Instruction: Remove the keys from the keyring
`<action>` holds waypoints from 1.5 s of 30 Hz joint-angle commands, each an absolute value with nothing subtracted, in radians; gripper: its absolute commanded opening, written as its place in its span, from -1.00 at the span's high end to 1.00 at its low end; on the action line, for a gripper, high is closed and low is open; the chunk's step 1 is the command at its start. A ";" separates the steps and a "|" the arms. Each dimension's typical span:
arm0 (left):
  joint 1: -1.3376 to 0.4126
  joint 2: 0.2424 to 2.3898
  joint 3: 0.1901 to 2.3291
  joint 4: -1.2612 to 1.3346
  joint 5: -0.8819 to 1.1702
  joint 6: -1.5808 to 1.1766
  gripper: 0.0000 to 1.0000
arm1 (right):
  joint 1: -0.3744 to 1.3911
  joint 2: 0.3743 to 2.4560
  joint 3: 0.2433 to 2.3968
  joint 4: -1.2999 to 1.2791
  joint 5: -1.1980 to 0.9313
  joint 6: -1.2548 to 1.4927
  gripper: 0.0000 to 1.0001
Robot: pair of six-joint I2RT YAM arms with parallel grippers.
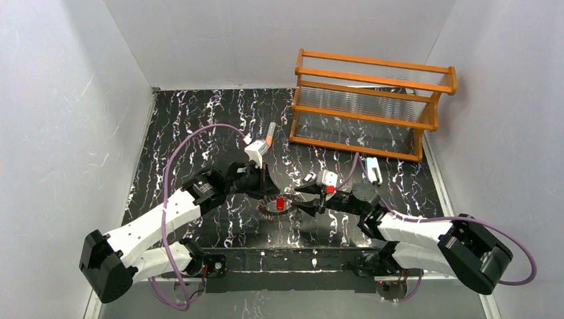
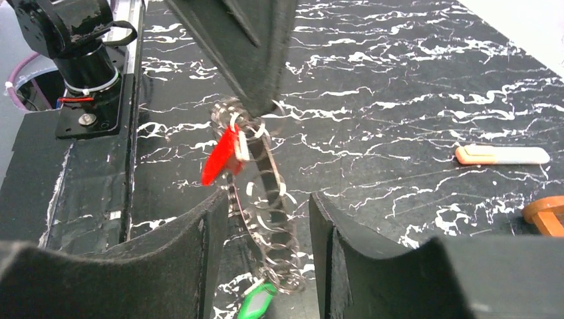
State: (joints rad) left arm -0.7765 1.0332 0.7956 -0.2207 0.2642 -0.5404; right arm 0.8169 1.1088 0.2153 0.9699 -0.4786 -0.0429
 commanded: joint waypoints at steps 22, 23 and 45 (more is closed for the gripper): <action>-0.809 1.132 0.927 -0.330 0.042 -0.968 1.00 | 0.999 1.204 0.338 0.988 -0.195 -0.278 0.08; -0.808 1.133 0.931 -0.330 0.042 -0.969 1.00 | 1.000 1.210 0.338 0.987 -0.194 -0.278 0.19; -0.808 1.093 0.894 -0.303 0.014 -1.077 1.00 | 1.000 1.288 0.352 0.747 -0.037 -0.342 0.97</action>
State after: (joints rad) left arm -0.8055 1.1351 0.8860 -0.3279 0.0288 -1.0405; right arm 0.9974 1.2697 0.3183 0.8227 -0.1276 -0.3088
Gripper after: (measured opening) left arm 0.011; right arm 0.043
